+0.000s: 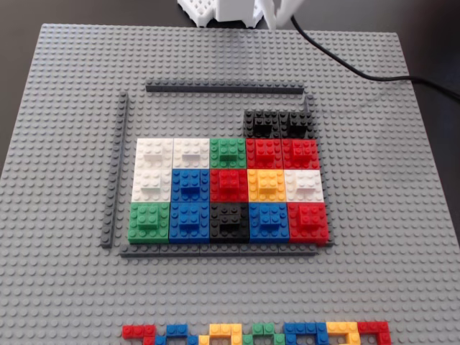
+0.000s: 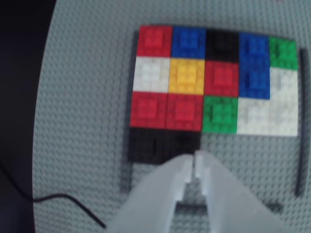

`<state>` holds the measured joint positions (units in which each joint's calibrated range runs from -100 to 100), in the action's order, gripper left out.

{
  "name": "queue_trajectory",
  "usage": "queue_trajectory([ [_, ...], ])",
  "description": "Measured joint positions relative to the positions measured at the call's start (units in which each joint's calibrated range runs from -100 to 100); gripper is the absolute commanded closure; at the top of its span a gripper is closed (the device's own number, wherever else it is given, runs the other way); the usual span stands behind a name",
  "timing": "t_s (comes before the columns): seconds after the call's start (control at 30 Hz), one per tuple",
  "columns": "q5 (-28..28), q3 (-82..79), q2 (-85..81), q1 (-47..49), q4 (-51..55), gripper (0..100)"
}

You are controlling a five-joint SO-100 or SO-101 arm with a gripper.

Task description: Grab the cube and place it into the grid

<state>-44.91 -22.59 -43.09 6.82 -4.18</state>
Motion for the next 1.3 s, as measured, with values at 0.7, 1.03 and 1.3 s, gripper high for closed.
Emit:
queue_trajectory([
  [0.7, -2.1, -54.3, -38.1, -11.5, -24.9, 100],
  [1.03, -2.6, -69.2, -49.4, -13.5, -29.7, 100],
  [1.3, -2.4, -75.6, -54.9, -13.1, -31.8, 100],
])
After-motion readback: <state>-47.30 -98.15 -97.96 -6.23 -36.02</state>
